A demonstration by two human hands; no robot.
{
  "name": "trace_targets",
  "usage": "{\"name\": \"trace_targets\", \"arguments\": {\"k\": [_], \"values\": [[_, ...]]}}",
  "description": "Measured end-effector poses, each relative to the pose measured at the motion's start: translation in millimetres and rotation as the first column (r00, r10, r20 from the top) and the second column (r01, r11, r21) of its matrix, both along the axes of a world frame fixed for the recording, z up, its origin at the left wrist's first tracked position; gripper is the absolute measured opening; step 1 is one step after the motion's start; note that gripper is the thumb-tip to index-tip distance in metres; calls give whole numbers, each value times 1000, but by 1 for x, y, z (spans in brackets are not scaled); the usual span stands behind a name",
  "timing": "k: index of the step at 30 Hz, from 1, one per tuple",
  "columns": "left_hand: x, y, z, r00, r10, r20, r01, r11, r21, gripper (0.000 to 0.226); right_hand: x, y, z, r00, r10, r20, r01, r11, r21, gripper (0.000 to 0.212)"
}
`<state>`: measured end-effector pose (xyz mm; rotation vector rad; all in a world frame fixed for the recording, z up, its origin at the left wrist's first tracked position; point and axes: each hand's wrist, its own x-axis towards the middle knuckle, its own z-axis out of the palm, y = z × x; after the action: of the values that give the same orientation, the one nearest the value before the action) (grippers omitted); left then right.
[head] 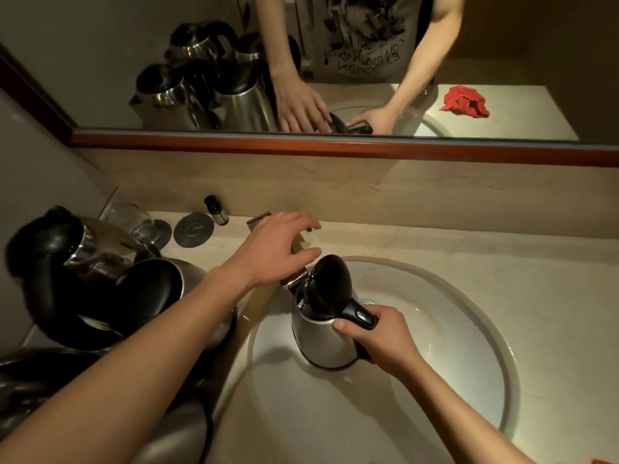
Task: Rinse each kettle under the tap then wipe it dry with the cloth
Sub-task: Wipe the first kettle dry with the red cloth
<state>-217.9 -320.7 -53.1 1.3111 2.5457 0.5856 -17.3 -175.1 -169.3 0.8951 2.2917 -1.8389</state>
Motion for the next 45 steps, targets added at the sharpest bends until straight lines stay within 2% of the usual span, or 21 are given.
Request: {"name": "trace_targets", "arguments": {"k": [4, 8, 13, 17, 24, 27, 30, 31, 33, 34, 36, 37, 39, 42, 45], "values": [[17, -5, 15, 994, -112, 14, 113, 990, -83, 69, 9, -3, -1, 993, -93, -73, 98, 993, 69, 63], [36, 1, 21, 963, -266, -33, 260, 958, -119, 73, 27, 9, 9, 979, -179, -102, 183, 983, 31, 63], [61, 28, 52, 958, -285, 24, 284, 958, 29, 78, 61, 39, 60, 948, -236, -214, 241, 971, -3, 63], [86, 55, 90, 948, -317, 1, 316, 945, 85, 79, 96, 65, 106, 909, -262, -324, 308, 947, 96, 63], [146, 102, 125, 886, -435, -158, 455, 882, 124, 78, 172, 101, 179, 789, -323, -523, 483, 852, 203, 52], [174, 123, 138, 874, -445, -198, 481, 849, 217, 81, 201, 118, 201, 755, -309, -578, 524, 814, 250, 47], [204, 142, 144, 877, -419, -237, 478, 814, 330, 82, 233, 134, 216, 738, -294, -608, 559, 771, 305, 64], [214, 148, 143, 878, -414, -241, 477, 803, 357, 83, 244, 139, 220, 733, -298, -612, 570, 761, 312, 63], [232, 159, 135, 884, -406, -233, 467, 793, 391, 84, 264, 149, 226, 720, -310, -621, 593, 739, 320, 49], [242, 164, 129, 892, -397, -215, 452, 792, 410, 84, 273, 156, 226, 716, -317, -622, 605, 727, 326, 48], [263, 174, 111, 925, -355, -133, 374, 794, 480, 80, 292, 172, 224, 717, -325, -616, 623, 696, 358, 60], [274, 177, 99, 942, -326, -75, 316, 796, 516, 77, 301, 178, 221, 717, -337, -610, 632, 683, 366, 67], [302, 188, 68, 959, -279, 58, 205, 819, 536, 74, 320, 194, 215, 713, -367, -598, 652, 661, 371, 67], [345, 198, 14, 942, -263, 208, 157, 894, 419, 78, 345, 212, 214, 691, -405, -598, 680, 645, 349, 65], [382, 204, -36, 885, -358, 296, 320, 932, 171, 87, 370, 228, 212, 705, -408, -579, 664, 666, 339, 43]]}}
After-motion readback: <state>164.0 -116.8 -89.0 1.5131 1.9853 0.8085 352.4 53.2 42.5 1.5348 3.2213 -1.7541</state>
